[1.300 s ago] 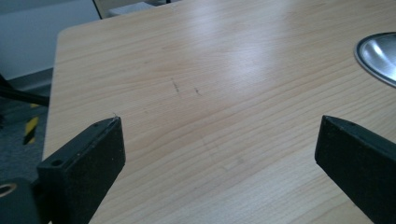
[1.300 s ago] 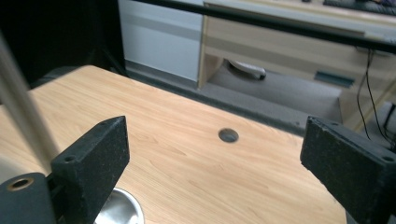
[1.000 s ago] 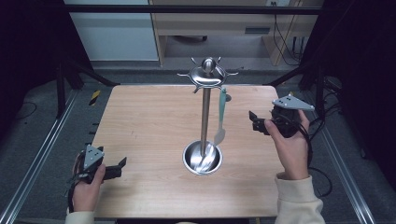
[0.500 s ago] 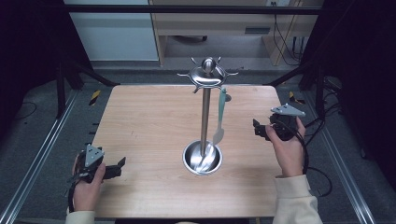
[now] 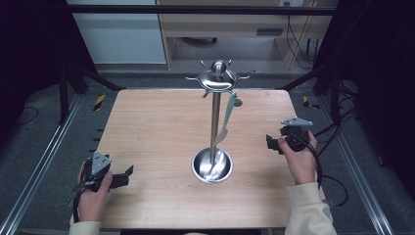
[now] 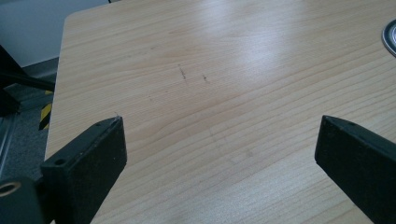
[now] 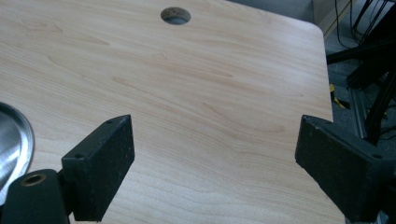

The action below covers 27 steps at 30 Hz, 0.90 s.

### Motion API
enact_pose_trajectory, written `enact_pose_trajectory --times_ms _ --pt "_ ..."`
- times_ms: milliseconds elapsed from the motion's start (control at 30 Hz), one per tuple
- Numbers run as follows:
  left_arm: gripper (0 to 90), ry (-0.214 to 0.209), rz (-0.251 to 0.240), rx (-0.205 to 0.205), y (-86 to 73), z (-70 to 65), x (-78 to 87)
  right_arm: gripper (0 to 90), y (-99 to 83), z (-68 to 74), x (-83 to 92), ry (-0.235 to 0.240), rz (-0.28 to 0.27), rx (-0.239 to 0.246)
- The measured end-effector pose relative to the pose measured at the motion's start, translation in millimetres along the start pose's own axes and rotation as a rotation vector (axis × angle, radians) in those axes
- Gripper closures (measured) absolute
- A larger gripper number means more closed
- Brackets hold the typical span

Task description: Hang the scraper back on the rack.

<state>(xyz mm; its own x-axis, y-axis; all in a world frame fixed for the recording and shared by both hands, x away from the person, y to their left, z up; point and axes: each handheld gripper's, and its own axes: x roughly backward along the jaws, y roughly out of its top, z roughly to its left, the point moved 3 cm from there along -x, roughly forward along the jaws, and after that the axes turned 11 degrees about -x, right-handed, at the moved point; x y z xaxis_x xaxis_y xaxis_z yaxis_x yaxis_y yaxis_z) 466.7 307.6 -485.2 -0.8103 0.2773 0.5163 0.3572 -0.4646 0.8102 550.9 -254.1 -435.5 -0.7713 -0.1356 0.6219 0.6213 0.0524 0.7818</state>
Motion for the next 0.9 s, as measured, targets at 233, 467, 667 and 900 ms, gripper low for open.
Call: enact_pose_trajectory --times_ms 233,467,667,900 --pt "2.0 -0.003 -0.001 -0.002 0.1 -0.7 -0.5 12.5 -8.9 -3.3 -9.2 0.028 0.008 -0.019" --pt "2.0 -0.002 -0.002 -0.006 0.3 -1.0 -1.1 13.7 -18.9 -3.0 -19.8 0.091 -0.067 -0.038" --pt "2.0 -0.01 0.004 -0.021 0.8 -3.8 -4.1 13.7 -21.5 -0.1 -24.0 0.137 -0.144 -0.034" --pt "2.0 -0.017 -0.033 -0.038 3.7 -5.3 -4.9 13.7 -25.0 4.5 -31.1 0.181 -0.168 -0.015"
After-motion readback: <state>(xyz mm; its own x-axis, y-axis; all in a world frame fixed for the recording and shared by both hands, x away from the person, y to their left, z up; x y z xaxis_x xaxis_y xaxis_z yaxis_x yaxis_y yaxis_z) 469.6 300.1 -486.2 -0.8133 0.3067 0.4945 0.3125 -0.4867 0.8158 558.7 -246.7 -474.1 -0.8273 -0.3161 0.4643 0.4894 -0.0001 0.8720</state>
